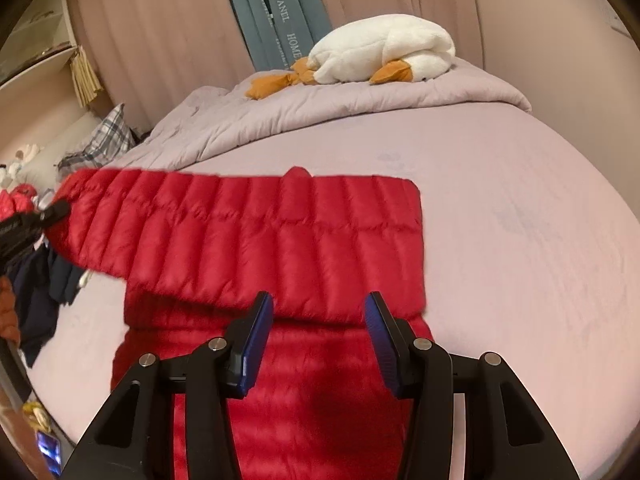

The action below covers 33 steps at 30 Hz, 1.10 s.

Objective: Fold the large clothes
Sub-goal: 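Lift the cuff with the left tool and lay it along the jacket center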

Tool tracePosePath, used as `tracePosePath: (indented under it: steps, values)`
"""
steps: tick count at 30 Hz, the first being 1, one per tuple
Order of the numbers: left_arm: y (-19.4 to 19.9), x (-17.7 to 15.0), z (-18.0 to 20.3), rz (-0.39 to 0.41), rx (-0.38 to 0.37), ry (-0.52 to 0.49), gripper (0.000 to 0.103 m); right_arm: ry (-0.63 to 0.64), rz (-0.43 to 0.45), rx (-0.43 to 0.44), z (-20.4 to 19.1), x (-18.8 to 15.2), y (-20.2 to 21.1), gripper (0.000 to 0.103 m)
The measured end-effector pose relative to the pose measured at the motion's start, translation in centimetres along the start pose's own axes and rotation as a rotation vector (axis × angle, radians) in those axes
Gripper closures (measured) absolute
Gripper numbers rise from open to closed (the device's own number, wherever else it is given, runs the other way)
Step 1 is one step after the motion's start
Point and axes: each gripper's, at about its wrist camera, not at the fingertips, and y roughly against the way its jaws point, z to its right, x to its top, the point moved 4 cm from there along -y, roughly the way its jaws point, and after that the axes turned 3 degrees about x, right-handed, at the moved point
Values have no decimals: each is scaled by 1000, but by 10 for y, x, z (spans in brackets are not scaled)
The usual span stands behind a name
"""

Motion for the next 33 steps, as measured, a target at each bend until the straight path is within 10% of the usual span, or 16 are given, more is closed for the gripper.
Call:
tracePosePath:
  steps: [10, 33]
  values:
    - [-59, -39, -61, -141, 91, 95, 93, 1, -106, -85, 10, 18, -77, 53]
    - [-129, -107, -101, -326, 145, 184, 86, 39, -186, -150, 12, 10, -105, 53]
